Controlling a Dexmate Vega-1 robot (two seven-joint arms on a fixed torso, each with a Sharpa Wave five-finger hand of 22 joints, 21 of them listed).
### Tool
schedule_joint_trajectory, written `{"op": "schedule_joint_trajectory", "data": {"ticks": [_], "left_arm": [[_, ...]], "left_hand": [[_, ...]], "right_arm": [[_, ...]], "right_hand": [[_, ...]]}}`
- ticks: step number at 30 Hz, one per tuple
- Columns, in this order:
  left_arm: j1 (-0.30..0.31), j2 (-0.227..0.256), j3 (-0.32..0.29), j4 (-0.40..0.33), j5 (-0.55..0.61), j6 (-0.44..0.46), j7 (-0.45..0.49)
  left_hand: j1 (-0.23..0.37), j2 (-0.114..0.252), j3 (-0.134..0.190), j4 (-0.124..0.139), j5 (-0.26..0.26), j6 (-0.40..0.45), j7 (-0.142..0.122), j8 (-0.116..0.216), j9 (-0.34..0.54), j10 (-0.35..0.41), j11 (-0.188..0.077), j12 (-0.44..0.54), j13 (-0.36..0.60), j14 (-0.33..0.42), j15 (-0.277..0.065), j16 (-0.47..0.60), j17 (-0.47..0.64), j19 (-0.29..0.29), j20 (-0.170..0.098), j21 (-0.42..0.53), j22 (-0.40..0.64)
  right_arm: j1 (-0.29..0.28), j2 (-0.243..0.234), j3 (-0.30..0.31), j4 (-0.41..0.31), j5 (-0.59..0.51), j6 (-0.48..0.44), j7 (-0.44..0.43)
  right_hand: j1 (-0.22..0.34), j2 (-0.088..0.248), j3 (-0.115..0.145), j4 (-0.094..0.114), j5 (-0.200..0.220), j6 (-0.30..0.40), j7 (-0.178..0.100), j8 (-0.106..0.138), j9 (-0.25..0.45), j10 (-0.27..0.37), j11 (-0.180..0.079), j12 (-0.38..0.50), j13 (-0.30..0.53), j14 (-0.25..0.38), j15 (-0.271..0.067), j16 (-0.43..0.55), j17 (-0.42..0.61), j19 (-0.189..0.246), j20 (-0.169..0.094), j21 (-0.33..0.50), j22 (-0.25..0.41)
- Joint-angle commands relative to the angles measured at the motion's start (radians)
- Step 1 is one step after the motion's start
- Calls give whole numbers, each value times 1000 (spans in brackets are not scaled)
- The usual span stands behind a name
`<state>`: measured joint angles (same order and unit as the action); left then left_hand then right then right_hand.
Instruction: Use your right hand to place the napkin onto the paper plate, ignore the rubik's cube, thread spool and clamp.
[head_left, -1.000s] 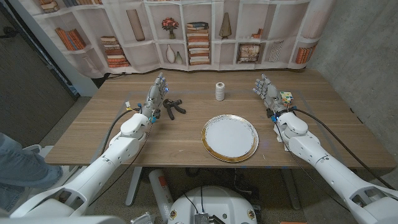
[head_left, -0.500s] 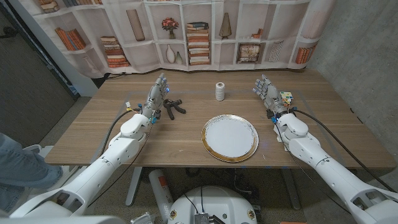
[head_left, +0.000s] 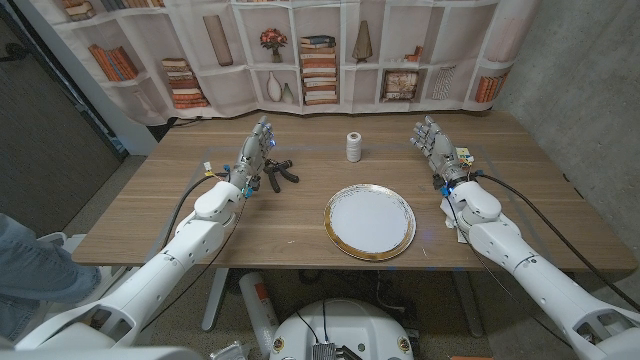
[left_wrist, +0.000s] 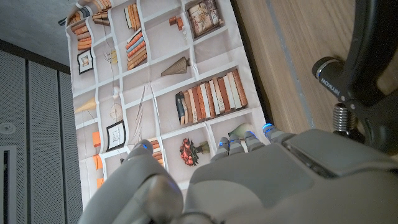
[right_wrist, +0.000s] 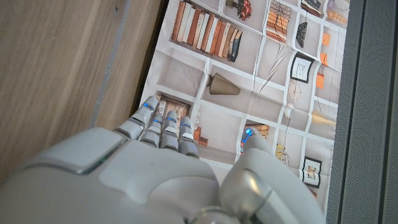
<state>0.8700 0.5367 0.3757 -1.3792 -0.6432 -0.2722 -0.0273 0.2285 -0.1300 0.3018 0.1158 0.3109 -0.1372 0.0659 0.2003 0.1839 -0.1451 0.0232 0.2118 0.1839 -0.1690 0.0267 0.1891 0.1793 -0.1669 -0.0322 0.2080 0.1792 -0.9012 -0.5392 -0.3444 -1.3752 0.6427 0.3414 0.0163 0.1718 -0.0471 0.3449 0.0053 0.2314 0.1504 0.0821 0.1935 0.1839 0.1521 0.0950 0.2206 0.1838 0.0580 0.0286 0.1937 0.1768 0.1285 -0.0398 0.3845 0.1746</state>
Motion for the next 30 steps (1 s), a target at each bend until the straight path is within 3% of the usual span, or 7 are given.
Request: {"op": "schedule_joint_trajectory", "data": {"ticks": [1,30], "left_arm": [[-1,-3,4,-1,4,10,10],[16,9,10,-29,10,32,22]], "left_hand": [[9,2,-2,-4,8,7,-2,8,5,4,-2,1,4,-19,2,3,2,-11,3,0,2],[17,12,-6,-8,15,21,-6,10,5,16,-9,3,4,-15,-2,2,1,-22,11,-5,3]], "right_arm": [[-13,-18,7,-30,-10,6,-2],[-73,-66,38,-115,-29,57,-1]], "right_hand": [[12,4,3,-4,5,12,-2,9,4,12,-5,9,3,10,0,1,2,13,-20,-1,3],[18,11,2,-12,5,26,-13,10,5,36,-10,13,3,37,-2,4,3,38,-16,-9,3]]}}
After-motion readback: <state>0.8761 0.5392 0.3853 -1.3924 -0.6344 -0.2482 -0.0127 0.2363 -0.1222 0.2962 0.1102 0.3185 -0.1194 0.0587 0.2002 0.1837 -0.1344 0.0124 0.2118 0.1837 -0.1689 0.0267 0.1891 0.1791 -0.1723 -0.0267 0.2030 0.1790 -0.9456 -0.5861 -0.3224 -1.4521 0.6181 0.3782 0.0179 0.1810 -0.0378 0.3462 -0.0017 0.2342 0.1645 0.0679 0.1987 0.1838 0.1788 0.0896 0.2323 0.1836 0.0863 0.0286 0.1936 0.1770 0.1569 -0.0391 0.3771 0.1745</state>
